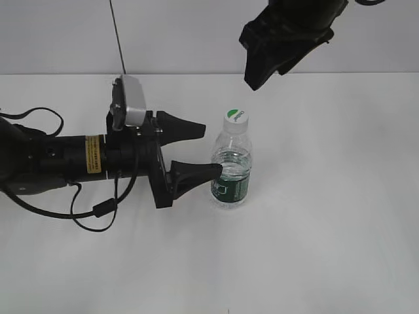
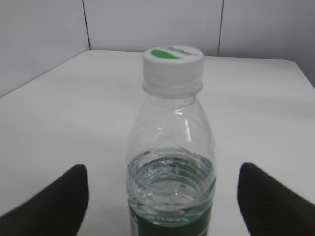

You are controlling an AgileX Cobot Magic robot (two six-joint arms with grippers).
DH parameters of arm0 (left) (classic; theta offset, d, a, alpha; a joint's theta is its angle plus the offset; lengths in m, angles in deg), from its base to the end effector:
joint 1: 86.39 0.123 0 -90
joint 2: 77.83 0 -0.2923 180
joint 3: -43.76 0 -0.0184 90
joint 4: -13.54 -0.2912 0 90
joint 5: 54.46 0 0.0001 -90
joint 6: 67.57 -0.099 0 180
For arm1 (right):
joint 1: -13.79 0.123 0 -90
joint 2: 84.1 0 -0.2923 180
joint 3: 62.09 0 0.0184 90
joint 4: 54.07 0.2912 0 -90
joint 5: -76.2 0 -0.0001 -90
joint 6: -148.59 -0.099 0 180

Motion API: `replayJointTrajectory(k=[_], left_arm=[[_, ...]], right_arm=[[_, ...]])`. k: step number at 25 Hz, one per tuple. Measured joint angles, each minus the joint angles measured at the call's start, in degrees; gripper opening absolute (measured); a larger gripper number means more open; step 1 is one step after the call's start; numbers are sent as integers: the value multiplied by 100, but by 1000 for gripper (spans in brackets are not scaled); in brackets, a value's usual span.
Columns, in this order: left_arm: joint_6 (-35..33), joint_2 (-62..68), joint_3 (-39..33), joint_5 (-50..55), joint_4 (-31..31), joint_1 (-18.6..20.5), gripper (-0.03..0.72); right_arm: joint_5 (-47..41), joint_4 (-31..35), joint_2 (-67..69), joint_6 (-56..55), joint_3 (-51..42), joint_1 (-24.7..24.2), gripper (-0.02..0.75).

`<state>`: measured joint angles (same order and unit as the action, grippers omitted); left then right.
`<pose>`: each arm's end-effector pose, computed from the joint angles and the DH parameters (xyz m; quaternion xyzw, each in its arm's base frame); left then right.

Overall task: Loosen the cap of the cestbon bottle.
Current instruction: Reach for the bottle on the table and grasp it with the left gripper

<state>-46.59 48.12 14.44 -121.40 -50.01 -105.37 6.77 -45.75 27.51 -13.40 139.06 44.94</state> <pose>0.3170 -0.1952 0.0845 0.4809 0.6008 -0.3866 0.5083 0.3636 0.2354 0.3188 -0.3965 0.8986 0.0908 0.1648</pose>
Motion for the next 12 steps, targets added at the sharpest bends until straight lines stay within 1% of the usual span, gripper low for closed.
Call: replayJointTrajectory(k=[5,12], left_arm=[[-37,192,5,64,446,-129,560],[-65,376,334,253,439,-352,560]], right_arm=[[-16,-74,47,-32,29,242,443],[-33,-75,338,-115,113,398,443]])
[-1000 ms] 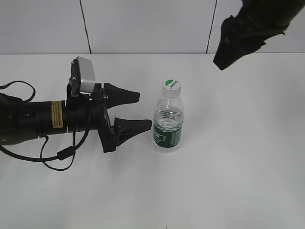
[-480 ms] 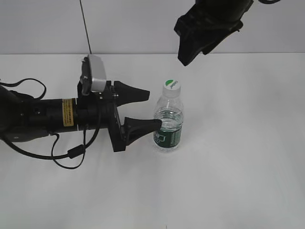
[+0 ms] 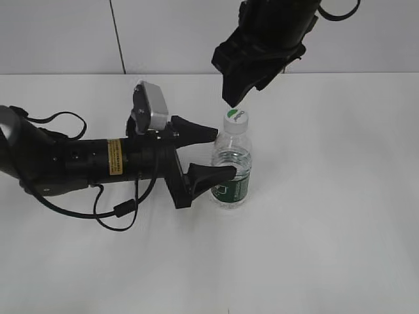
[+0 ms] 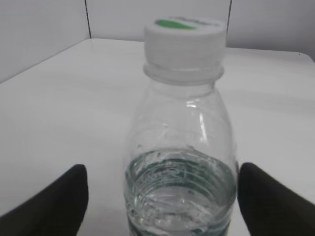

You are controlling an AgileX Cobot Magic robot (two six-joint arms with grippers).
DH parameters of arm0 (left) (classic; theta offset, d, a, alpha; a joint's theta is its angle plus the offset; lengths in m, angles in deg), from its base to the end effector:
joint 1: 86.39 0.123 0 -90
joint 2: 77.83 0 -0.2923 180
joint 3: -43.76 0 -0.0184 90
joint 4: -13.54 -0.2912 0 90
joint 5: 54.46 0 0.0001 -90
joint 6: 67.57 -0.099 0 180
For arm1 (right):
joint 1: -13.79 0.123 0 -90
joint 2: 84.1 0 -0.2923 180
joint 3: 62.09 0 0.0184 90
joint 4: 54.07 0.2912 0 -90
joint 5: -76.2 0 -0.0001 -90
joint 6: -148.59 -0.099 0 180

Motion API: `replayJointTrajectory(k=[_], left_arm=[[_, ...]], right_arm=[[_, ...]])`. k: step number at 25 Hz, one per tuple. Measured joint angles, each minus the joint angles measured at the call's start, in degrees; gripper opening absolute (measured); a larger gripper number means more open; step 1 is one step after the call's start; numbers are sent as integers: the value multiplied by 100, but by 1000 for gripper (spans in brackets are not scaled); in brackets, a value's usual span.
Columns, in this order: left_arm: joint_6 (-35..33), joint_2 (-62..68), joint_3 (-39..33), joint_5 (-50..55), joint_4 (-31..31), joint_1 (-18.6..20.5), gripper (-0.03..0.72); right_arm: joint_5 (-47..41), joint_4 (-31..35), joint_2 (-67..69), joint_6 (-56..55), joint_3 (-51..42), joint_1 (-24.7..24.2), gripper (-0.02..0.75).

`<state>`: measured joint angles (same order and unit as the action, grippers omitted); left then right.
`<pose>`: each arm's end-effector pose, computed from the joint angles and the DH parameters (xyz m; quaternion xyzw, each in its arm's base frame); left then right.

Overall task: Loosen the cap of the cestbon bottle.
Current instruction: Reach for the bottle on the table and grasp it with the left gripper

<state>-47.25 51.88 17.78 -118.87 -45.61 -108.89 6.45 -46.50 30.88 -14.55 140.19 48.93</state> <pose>0.3243 -0.2173 0.0698 0.4754 0.6129 -0.3795 0.5043 0.3568 0.2661 0.2990 -0.4205 0.8921 0.0881 0.1400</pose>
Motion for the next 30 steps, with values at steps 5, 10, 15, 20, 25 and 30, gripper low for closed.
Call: replayJointTrajectory(k=[5,10,15,20,25,30], left_arm=[[0,31,154,160,-45,-66,560],[0,63,170,264,-84,-76,560],[0,156,175,291,-91,-87,560],[0,416,258,226,-101,-88,560],[0,463,304,206,-107,-104,560],[-12,463,309,434,-101,-283,560]], right_arm=[[0,54,95,-17,140,11,443],[-7,65,120,-27,144,18,443],[-11,122,231,-53,159,18,443],[-11,173,277,-63,159,18,443],[-11,237,285,-77,161,18,443],[-11,212,392,-129,161,18,443]])
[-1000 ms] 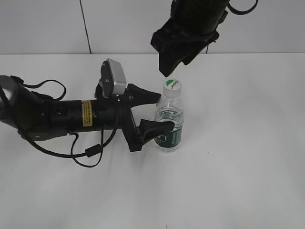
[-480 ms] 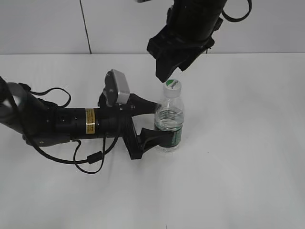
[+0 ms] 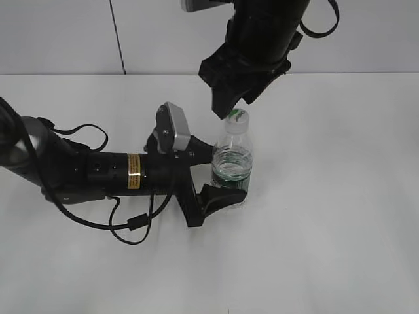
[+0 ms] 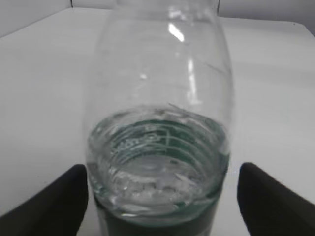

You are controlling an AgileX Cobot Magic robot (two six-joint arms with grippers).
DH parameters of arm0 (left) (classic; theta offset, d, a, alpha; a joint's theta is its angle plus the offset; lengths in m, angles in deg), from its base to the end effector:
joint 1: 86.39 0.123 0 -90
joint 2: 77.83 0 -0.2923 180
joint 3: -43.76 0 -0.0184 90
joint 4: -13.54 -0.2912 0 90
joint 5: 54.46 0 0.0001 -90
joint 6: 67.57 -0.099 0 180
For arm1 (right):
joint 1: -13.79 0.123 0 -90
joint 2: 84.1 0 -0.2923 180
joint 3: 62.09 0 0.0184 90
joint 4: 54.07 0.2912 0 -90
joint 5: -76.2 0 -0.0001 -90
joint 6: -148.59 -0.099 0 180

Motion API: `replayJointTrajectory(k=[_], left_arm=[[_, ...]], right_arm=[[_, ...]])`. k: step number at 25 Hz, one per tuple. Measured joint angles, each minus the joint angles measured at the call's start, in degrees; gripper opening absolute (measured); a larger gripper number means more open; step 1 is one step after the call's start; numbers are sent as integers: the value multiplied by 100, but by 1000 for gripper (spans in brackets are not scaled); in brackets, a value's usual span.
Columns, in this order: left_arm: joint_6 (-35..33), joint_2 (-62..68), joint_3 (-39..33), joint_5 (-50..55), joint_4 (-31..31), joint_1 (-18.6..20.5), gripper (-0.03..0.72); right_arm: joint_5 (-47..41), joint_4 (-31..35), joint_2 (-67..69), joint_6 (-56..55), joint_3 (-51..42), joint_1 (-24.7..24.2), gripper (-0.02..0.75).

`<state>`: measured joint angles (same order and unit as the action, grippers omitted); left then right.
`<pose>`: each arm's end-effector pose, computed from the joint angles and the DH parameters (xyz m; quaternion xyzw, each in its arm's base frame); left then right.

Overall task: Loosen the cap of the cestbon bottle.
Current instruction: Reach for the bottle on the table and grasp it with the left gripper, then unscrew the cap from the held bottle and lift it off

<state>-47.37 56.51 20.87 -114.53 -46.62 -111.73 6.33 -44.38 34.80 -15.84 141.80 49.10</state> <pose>0.3229 -0.2352 0.0416 0.5035 0.6269 -0.3694 0.4658 0.3654 0.2780 0.2775 -0.4077 0.8999 0.1037 0.1150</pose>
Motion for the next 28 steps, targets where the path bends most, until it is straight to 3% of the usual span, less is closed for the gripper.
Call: replayJointTrajectory(k=[8,12,18,28], left_arm=[[-175,7,6,107,542,-86,560],[-185,7,6,153,516,-86,528],[-185,7,6,147,424,-92,423],[-185,7,6,147,424,-92,420]], right_arm=[[0,-87,39,-46,0,0,443],[0,-88,35,-73,0,0,443],[0,-88,35,-256,0,0,443],[-8,-109,174,-480,0,0,443]])
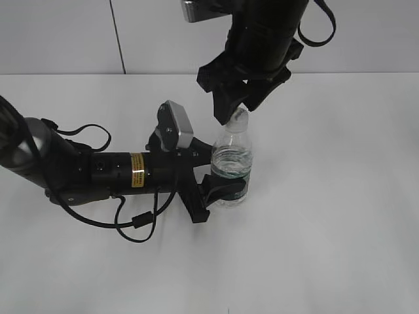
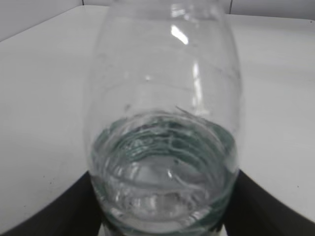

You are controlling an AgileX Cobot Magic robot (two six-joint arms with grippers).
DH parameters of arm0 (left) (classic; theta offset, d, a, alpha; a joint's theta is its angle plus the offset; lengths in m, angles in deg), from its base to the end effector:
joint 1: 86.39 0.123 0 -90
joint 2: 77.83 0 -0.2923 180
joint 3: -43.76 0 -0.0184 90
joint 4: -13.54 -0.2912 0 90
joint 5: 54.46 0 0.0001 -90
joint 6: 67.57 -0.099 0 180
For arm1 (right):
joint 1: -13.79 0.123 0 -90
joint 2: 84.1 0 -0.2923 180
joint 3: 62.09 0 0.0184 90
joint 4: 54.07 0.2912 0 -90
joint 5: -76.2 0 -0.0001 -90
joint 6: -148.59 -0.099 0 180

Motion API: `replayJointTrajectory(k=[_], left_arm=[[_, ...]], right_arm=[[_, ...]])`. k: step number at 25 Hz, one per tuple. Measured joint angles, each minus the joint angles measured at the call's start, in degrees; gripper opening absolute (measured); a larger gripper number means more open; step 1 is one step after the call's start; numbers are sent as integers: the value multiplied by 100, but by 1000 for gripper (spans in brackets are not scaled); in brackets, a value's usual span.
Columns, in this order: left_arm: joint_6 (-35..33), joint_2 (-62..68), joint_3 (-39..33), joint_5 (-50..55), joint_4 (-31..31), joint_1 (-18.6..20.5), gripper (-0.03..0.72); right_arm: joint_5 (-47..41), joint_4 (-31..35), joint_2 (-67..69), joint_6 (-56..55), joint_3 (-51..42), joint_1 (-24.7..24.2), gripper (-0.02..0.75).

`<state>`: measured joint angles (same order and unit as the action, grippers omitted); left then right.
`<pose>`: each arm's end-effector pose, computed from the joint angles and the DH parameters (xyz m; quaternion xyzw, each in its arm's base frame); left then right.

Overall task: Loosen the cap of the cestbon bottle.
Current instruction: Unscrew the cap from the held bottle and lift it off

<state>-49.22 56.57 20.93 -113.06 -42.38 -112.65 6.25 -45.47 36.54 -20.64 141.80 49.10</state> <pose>0.3258 -0.2387 0.0411 0.4913 0.6374 -0.3520 0.4780 0.3699 0.2790 0.2632 -0.3717 0.9183 0.0958 0.0973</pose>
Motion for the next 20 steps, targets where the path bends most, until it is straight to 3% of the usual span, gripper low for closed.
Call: replayJointTrajectory(k=[16,20], left_arm=[[0,0,0,0,5,0,419],[0,0,0,0,10,0,419]], right_arm=[[1,-128,35,-117,-112,0,442],[1,-109,35,-117,-117,0,382]])
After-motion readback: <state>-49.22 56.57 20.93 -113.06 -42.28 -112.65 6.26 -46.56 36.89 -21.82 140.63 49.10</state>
